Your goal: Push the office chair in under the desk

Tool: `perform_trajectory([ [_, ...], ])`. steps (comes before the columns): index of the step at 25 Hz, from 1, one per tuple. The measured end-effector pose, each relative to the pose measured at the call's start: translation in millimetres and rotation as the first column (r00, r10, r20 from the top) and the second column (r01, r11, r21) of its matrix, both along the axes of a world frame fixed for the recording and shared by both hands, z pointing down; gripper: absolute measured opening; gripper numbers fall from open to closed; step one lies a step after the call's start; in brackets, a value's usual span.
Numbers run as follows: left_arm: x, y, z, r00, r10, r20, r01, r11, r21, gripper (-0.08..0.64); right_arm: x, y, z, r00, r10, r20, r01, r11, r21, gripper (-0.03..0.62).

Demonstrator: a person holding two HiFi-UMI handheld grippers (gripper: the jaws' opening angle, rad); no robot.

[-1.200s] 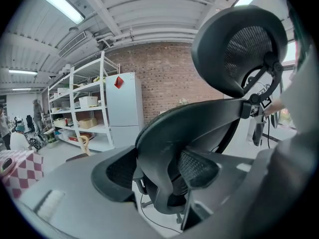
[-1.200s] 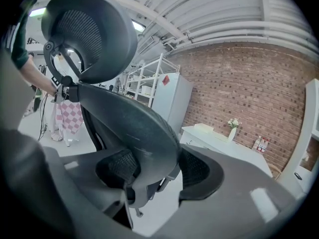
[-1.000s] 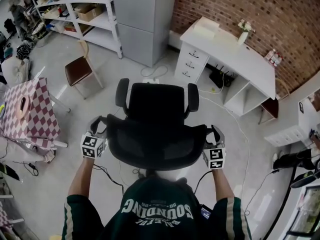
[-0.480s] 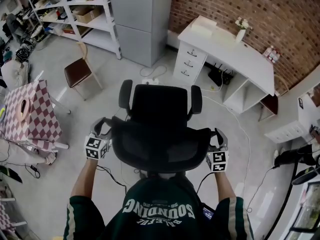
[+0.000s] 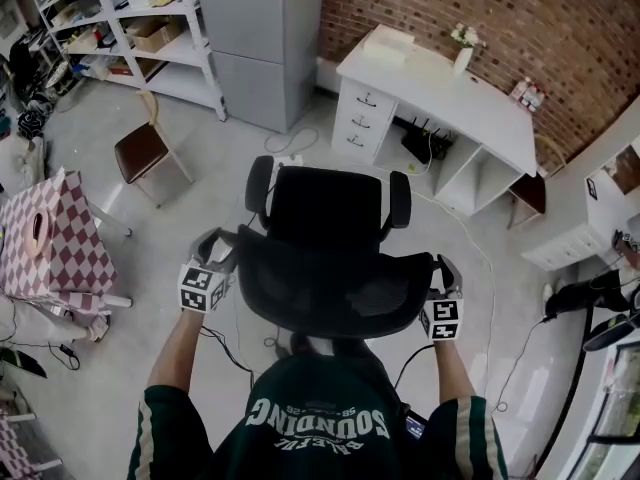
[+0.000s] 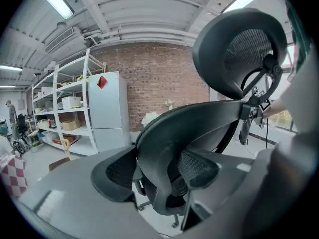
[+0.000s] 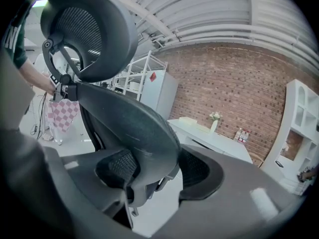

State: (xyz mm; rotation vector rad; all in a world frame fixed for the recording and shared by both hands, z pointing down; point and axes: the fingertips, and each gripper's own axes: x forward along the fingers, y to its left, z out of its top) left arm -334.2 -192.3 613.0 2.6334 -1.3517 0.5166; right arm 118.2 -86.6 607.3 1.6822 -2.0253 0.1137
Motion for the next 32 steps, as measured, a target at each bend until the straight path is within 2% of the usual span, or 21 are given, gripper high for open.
perform_trajectory([
  [13,87,-38,5,0.988,0.156,0.021,-0.156,0.988,-0.002,0.258,67,27,3,0.987,0.159,-0.005,-0.159,0.987,-0.01,0.25],
  [32,172,-77,2,0.96,0.279,0.014,-0.279,0.96,-0.003,0.258,128,43,1,0.95,0.311,-0.011,-0.311,0.951,-0.005,0.25],
])
